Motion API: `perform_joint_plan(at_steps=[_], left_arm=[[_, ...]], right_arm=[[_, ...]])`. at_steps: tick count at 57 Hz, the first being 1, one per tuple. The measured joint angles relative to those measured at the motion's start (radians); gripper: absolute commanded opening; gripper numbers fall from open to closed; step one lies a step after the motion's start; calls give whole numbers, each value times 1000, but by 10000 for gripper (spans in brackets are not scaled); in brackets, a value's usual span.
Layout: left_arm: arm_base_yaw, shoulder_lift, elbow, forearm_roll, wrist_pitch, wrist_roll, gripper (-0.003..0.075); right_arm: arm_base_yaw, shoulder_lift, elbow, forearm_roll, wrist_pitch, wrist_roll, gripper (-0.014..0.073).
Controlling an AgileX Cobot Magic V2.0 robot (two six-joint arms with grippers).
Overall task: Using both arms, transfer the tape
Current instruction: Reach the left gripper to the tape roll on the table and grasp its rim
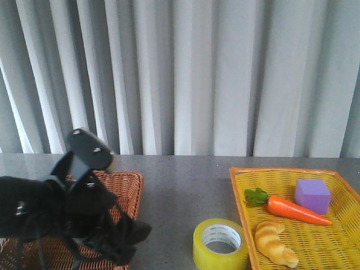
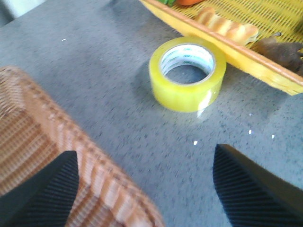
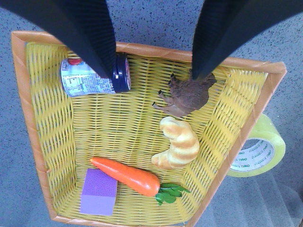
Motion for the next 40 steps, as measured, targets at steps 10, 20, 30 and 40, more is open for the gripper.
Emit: perform_joint_plan(at_steps=[10, 20, 30, 40], left_arm=[[-68, 207, -182, 0, 20, 13, 538], [-80, 413, -416, 2, 126, 13, 494], [-80, 588, -602, 28, 182, 13, 468], [-80, 728, -725, 51, 185, -4, 465]], right_arm=[[0, 0, 0, 0, 0, 0, 361], [0, 0, 0, 0, 0, 0, 361], [0, 0, 0, 0, 0, 0, 361], [0, 0, 0, 0, 0, 0, 361]])
